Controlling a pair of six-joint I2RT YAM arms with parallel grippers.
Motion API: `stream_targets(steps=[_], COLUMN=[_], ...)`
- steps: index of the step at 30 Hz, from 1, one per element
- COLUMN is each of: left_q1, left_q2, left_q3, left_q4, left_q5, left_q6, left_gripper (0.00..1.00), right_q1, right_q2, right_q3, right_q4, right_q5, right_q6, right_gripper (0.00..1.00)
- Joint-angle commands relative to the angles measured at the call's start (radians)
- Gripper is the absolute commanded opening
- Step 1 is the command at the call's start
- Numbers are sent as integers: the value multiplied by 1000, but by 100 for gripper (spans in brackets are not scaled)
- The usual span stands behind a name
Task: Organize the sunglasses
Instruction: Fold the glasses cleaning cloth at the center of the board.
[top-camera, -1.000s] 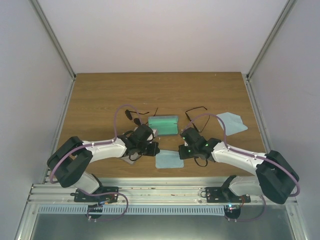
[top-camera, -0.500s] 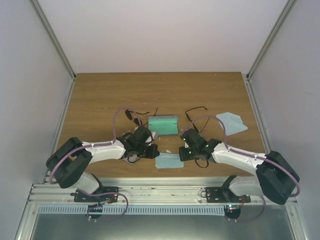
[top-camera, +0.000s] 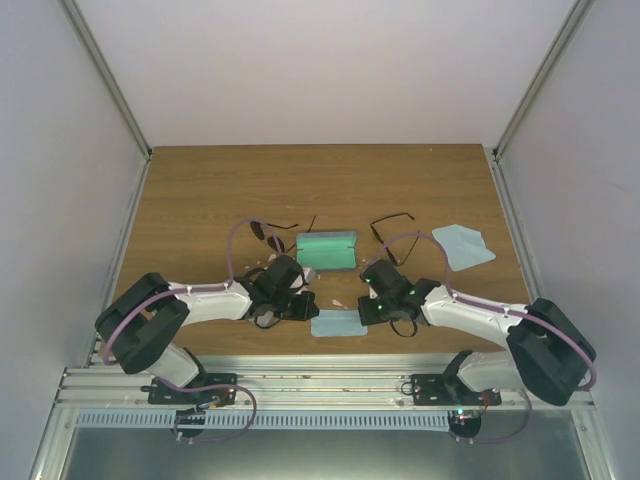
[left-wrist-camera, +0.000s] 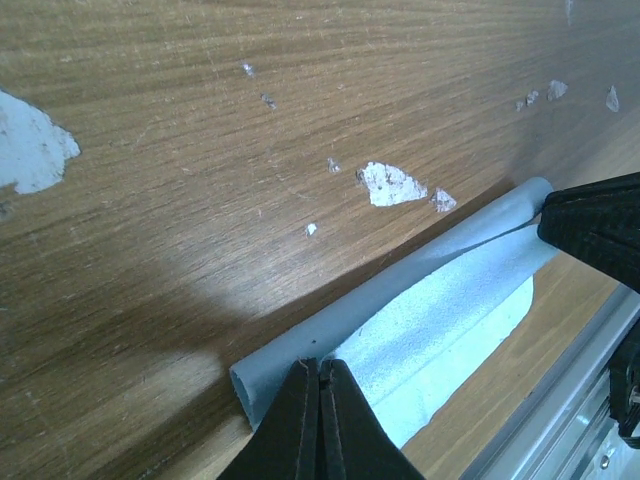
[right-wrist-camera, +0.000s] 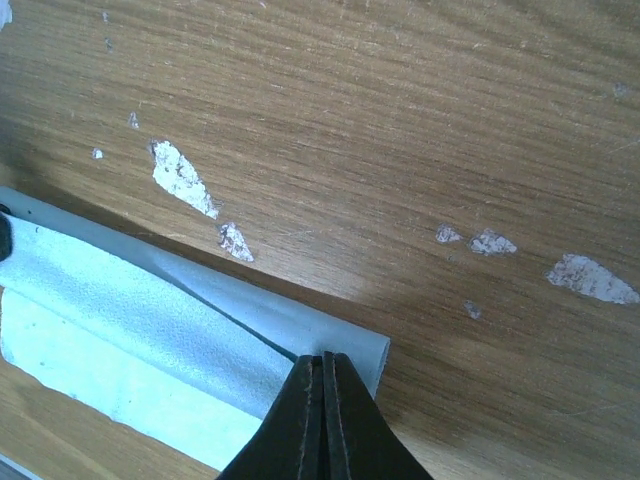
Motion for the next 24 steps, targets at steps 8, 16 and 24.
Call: stream_targets(steps=[8,16,24], left_q1=[-3,-8,-12], left_q2=[24,-4,-131], left_q3=[-15,-21,-86], left_q4=[50,78,26], left_q5=[25,140,161], left_q6=[-6,29,39], left_gripper=[19,43,45], right_q1=[9,15,22], right_q2=[25,-33,-140], right_q3=[-11,-60,-85], right_q4=[10,61,-17], right_q5=[-38,-175,-201], right_q6=[-24,-40,-21], right_gripper=[1,19,28])
